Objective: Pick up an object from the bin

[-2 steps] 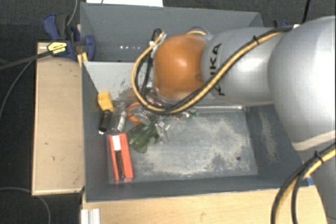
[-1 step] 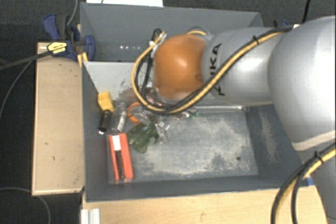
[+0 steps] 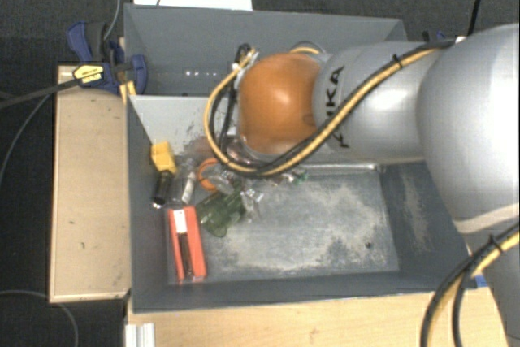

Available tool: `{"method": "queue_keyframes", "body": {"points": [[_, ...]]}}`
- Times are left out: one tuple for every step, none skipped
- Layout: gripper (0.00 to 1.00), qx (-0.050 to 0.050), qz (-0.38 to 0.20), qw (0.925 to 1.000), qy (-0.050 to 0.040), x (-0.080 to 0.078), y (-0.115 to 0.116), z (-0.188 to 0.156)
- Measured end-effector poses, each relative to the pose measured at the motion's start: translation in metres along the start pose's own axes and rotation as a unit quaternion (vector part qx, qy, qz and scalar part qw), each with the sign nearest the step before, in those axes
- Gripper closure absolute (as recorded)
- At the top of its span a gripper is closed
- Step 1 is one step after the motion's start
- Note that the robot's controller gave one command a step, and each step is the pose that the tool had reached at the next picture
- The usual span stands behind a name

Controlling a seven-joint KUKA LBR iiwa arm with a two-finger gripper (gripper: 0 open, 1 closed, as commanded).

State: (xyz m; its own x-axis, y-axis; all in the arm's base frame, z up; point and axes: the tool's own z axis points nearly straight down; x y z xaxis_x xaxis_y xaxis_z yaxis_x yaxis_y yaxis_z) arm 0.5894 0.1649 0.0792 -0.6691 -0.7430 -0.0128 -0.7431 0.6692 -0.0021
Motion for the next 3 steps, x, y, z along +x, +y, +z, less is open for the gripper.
{"method": "queue_keyframes", "body": {"points": [[1.00,0.000,0.001,1.0000,0.0020,0.002,0.000,-0.017],[1.00,0.002,0.002,1.0000,-0.0013,0.000,-0.001,-0.033],[1.00,0.002,0.003,1.0000,-0.0023,0.000,-0.001,-0.042]]}}
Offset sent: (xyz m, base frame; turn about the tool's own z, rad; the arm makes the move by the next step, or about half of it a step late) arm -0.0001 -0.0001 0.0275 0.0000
